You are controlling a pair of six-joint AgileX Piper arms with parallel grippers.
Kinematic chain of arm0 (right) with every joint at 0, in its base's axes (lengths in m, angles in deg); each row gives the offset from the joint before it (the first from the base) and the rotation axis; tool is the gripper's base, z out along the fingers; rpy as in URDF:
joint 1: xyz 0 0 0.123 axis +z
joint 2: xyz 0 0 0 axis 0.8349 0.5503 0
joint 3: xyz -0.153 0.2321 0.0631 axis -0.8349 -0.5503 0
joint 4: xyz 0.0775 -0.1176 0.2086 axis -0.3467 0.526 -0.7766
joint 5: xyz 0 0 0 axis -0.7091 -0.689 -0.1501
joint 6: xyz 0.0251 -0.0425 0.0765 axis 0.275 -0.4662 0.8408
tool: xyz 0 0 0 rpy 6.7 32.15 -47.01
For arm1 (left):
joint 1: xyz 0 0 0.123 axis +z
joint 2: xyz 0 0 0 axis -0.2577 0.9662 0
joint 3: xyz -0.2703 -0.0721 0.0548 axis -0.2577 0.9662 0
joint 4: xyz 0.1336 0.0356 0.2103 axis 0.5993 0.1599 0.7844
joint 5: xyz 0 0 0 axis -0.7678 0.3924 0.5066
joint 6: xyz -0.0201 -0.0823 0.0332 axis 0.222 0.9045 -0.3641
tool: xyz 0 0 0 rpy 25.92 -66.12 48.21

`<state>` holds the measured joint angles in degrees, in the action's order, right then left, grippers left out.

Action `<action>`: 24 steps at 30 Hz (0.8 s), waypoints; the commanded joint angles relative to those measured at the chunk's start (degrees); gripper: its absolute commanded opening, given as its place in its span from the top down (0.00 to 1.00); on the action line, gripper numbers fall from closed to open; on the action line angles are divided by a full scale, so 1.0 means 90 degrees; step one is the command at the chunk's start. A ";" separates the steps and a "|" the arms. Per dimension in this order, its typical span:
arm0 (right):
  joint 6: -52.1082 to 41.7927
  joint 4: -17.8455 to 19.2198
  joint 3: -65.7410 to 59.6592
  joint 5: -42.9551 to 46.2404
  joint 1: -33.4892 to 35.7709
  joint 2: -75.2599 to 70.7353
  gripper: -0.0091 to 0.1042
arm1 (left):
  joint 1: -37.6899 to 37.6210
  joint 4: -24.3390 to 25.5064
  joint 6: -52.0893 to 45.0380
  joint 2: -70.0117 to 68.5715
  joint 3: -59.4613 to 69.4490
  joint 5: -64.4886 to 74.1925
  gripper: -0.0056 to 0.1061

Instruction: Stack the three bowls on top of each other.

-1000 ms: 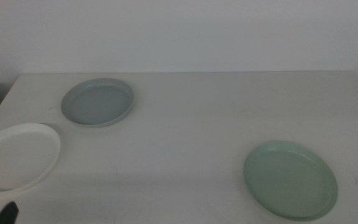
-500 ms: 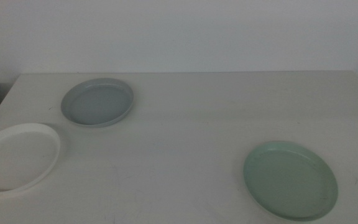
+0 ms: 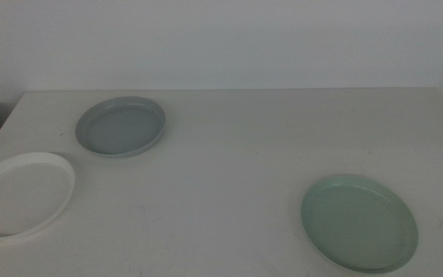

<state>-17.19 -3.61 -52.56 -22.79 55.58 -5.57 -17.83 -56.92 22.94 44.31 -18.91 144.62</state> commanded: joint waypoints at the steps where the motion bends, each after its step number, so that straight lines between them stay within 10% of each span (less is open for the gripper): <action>1: -0.0061 0.0014 0.0040 0.0435 -0.0052 -0.0174 0.46 | -0.0002 -0.0004 0.0074 0.0440 -0.0747 0.0068 0.01; 24: -0.0061 0.0014 0.0040 0.0435 -0.0052 -0.0174 0.46 | -0.0002 0.0157 0.0074 0.3053 -0.2000 0.0923 0.01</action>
<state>-17.19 -3.61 -52.56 -22.79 55.58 -5.57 -17.83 -55.87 22.94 72.04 -35.02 155.94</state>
